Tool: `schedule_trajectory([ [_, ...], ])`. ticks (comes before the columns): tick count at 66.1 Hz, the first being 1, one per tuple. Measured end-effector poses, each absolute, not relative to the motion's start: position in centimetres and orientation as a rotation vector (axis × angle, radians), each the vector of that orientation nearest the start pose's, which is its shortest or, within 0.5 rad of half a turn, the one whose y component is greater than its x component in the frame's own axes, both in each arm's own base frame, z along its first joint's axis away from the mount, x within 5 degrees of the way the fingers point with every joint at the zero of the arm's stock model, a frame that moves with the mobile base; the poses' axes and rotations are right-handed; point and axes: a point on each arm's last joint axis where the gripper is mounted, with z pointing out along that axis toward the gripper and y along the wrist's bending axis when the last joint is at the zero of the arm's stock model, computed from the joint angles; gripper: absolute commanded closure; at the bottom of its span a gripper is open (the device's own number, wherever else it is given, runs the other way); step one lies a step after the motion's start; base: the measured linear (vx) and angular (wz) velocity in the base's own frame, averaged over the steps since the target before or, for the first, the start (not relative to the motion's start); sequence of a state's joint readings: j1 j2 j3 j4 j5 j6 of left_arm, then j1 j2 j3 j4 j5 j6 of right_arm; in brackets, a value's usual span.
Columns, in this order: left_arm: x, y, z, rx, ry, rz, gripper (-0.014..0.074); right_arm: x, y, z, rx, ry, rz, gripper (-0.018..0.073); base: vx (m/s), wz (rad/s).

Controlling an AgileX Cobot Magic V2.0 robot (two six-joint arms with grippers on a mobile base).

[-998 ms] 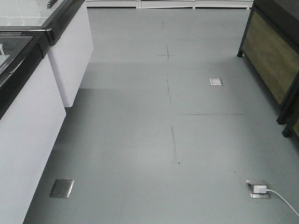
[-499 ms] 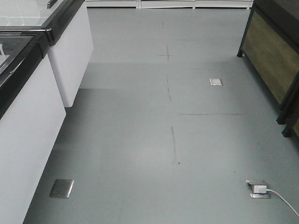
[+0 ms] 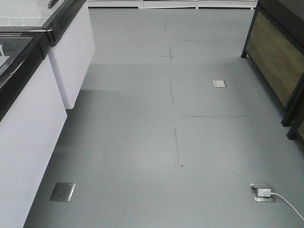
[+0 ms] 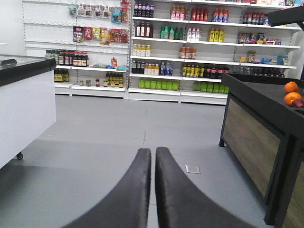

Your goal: Left arm holds basket, right arm returns cookies

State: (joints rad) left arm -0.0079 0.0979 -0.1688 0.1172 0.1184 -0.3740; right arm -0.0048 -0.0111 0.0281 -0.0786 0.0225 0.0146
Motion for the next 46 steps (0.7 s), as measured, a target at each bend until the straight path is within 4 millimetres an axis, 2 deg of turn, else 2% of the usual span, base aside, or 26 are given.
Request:
schedule_trajectory([
  [11,7.0,0.1,28.3,-0.153,1.589,-0.13,0.0602,5.7,0.0,20.2,-0.044,1.523,-0.056,0.0562,0.0,0.0],
  [23,8.8,0.2,30.1,-0.105,1.728,-0.053,0.0602,5.7,0.0,20.2,-0.044,1.523,-0.056,0.0562,0.0,0.0],
  [32,10.3,0.2,30.6,-0.101,1.804,-0.038,0.0602,5.7,0.0,20.2,-0.044,1.523,-0.056,0.0562,0.0,0.0],
  [46,11.5,0.2,30.0,-0.102,1.869,-0.034,0.0602,5.7,0.0,20.2,-0.044,1.523,-0.056,0.0562,0.0,0.0],
])
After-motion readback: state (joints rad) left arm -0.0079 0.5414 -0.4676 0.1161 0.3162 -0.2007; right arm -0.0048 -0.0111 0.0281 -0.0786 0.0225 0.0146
